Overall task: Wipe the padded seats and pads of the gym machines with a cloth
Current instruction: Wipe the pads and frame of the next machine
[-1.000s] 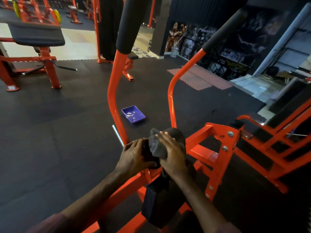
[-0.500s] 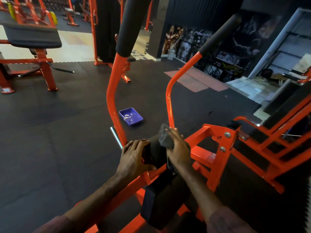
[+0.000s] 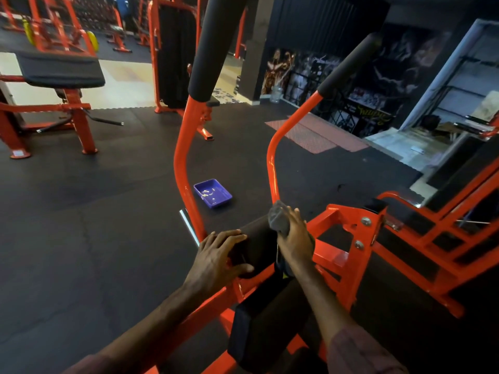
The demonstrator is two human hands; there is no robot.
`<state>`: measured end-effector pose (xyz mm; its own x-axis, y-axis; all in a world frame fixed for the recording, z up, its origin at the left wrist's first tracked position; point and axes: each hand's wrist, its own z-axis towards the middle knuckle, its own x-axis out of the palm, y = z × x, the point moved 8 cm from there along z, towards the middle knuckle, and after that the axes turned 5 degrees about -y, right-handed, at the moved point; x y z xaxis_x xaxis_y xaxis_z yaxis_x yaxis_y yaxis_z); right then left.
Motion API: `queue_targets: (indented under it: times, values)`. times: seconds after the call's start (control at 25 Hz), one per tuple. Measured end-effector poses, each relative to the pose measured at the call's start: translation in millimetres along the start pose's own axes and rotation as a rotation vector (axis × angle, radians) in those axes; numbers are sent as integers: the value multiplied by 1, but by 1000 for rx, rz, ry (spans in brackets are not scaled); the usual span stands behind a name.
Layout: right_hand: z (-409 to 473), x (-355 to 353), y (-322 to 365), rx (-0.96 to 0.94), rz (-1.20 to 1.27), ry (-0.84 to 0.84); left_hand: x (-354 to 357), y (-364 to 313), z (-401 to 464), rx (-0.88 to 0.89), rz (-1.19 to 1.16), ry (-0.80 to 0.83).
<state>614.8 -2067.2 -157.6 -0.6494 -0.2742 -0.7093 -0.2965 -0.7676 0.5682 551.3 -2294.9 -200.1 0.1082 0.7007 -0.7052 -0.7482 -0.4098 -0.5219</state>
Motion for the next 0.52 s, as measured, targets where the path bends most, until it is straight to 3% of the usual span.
queue_targets:
  times: [0.08, 0.2, 0.32, 0.44, 0.52]
  values:
    - [-3, 6, 14, 24, -23, 24, -5, 7, 4, -89, 87, 24]
    - [-55, 26, 57, -177, 80, 102, -3, 13, 10, -215, 240, 153]
    - [-50, 19, 41, -263, 112, 108, -2, 15, 11, -227, 239, 158]
    - [-2, 3, 1, -34, 32, -22, -1, 16, 6, -237, 214, 164]
    - [-10, 9, 20, 26, 16, -30, 0, 13, 3, -240, 209, 171]
